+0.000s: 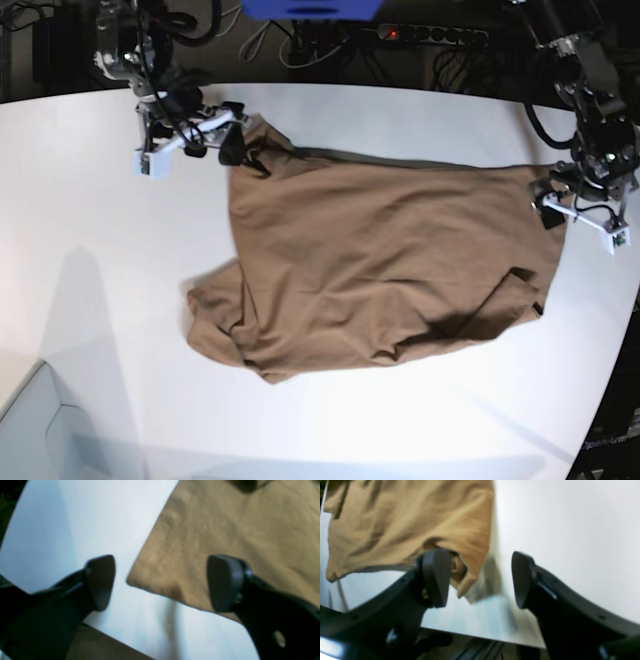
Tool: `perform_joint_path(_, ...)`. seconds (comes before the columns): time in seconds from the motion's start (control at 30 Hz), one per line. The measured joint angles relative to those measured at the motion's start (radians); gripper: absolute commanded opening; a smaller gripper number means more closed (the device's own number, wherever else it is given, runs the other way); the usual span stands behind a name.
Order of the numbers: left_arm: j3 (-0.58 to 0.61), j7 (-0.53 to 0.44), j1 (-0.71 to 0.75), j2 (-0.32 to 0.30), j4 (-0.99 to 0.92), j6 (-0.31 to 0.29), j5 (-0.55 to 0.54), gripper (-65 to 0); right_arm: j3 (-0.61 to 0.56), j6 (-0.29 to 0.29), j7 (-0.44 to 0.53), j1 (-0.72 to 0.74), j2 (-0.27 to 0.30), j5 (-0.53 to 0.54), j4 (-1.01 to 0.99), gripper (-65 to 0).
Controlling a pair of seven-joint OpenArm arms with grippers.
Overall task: Layout the t-shirt on the table in an organized manner, then fold the t-shirt properly
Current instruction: 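Lift the held t-shirt edge with both grippers and pull it taut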
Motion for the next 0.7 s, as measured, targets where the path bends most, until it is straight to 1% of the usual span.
perform_joint_path(0.13,-0.003,-0.009,0.011,-0.002,-0.002,0.0,0.0,-7.7,0.0,0.0,0.003,-0.013,0.008,0.001,-0.005,-25.9)
perform_joint_path(0.23,-0.04,-0.008,0.048,0.008,-0.011,-0.002,-0.005,-8.4,0.021,0.0,-0.003,-0.026,0.01,-0.001,-0.016,-25.9)
perform_joint_path(0.3,-0.065,-0.01,0.052,0.004,-0.066,-0.002,0.008,-8.5,0.024,0.0,0.0,-0.029,0.015,-0.003,-0.016,-25.9)
perform_joint_path(0.33,-0.074,-0.032,0.052,0.004,-0.096,-0.006,0.01,-8.9,0.024,0.0,0.0,-0.029,0.017,-0.003,-0.016,-25.9)
perform_joint_path(0.37,-0.076,-0.059,0.053,0.003,-0.125,-0.031,0.006,-9.7,0.022,0.0,0.0,-0.029,0.021,-0.003,-0.016,-25.9)
perform_joint_path(0.43,-0.08,-0.098,0.052,0.003,-0.169,-0.112,-0.003,-11.5,0.023,0.0,0.005,-0.027,0.022,-0.003,-0.016,-25.9)
perform_joint_path(0.5,-0.1,-0.116,0.051,0.003,-0.205,-0.166,0.003,-12.3,0.022,0.0,0.0,-0.029,0.022,-0.003,-0.016,-25.9)
perform_joint_path(0.57,-0.105,-0.132,0.049,0.002,-0.223,-0.189,0.002,-12.3,0.023,0.0,-0.002,-0.027,0.023,-0.003,-0.016,-25.9)
perform_joint_path(0.7,-0.105,-0.156,0.039,0.002,-0.246,-0.196,-0.002,-12.4,0.021,0.0,0.0,-0.027,0.022,-0.003,-0.016,-25.9)
